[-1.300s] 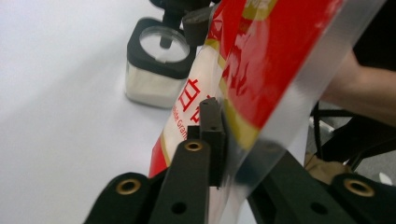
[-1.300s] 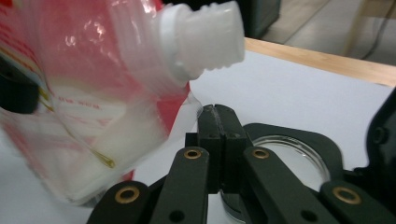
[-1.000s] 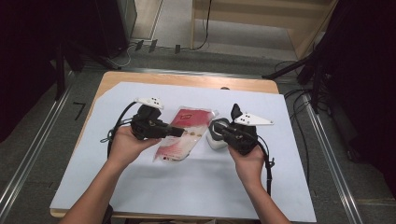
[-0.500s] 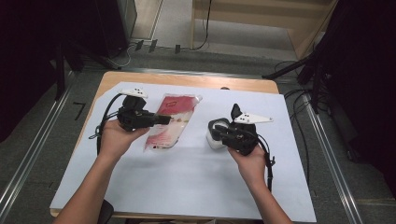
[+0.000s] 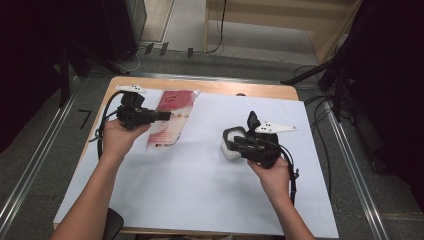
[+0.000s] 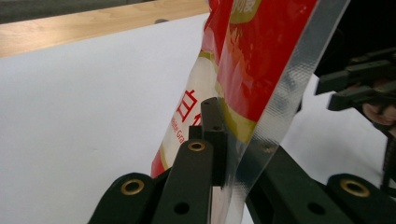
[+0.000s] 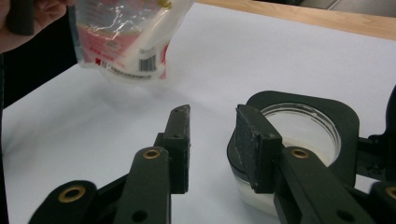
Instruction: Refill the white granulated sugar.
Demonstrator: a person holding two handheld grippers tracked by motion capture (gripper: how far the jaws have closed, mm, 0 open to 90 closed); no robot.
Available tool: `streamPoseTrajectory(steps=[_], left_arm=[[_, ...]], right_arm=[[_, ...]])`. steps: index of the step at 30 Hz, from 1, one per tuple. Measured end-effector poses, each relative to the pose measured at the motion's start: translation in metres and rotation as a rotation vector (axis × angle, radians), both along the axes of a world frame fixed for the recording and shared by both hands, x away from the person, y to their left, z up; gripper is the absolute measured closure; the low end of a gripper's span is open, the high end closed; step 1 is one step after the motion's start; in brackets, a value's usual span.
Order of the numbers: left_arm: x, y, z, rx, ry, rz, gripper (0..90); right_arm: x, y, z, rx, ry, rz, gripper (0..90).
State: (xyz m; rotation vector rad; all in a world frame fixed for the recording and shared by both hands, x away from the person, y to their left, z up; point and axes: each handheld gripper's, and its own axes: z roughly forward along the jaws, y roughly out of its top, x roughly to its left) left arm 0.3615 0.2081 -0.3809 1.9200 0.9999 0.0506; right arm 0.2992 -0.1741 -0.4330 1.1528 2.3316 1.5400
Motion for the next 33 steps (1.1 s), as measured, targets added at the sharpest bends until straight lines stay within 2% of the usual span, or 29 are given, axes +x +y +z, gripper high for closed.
streamPoseTrajectory(steps=[7,12,13,16,18,21,25,28,33], left_arm=[[0.013,0.002,-0.004,-0.013,-0.015,0.019,90.0],[0.021,0.001,-0.011,-0.011,-0.011,0.043,90.0],[0.022,0.002,-0.012,-0.015,-0.008,0.046,90.0],[0.026,0.002,-0.016,-0.023,-0.014,0.064,90.0],[0.029,0.001,-0.019,-0.014,-0.017,0.075,90.0],[0.032,0.001,-0.024,-0.015,-0.016,0.076,90.0],[0.032,0.003,-0.027,-0.033,-0.023,0.055,90.0],[0.030,0.006,-0.027,-0.029,-0.025,0.040,90.0],[0.024,0.009,-0.028,-0.022,-0.035,0.042,89.5]], right_arm=[[-0.011,-0.006,0.000,0.002,-0.007,0.015,62.4],[-0.018,-0.008,-0.006,-0.006,0.007,0.040,58.7],[-0.019,-0.007,-0.007,0.001,0.029,0.041,58.2],[-0.022,-0.007,-0.008,-0.002,0.034,0.046,58.0],[-0.023,-0.007,-0.009,-0.005,0.033,0.047,58.0],[-0.026,-0.008,-0.013,-0.004,0.044,0.042,58.1],[-0.025,-0.009,-0.016,-0.010,0.040,0.035,58.2],[-0.024,-0.010,-0.016,-0.010,0.035,0.027,58.2],[-0.023,-0.012,-0.016,-0.011,0.035,0.015,58.2]])
